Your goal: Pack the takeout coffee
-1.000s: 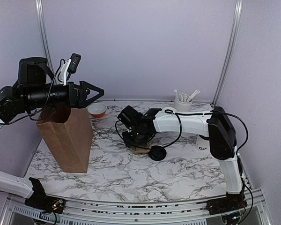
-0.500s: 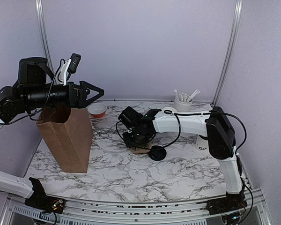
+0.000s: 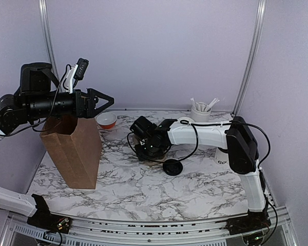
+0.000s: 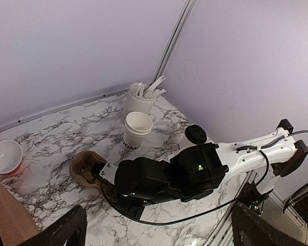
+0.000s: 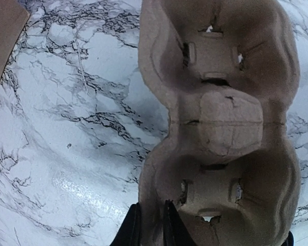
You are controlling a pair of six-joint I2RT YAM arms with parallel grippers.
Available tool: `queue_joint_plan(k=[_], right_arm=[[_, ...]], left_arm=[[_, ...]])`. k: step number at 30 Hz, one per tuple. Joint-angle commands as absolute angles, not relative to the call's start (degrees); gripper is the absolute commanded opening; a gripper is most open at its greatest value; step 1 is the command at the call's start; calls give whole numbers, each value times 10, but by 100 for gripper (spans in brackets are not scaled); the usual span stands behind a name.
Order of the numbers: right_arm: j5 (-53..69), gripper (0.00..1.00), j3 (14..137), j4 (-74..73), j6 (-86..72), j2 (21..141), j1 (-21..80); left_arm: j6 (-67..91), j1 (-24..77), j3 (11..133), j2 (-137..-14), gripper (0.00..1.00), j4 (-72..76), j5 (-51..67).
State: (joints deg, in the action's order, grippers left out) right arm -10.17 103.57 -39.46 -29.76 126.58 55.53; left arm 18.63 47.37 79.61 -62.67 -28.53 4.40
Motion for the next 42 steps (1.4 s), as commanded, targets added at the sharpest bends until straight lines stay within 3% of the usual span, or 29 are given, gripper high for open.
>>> queue_joint_plan(k=[1, 42], right_arm=[[-103, 12, 1044, -391, -294, 1271, 550], [-286, 4, 1205, -493, -240, 1334, 555]], left_arm=[[177, 476, 795, -627, 99, -270, 38], [180, 476, 782, -626, 99, -261, 18]])
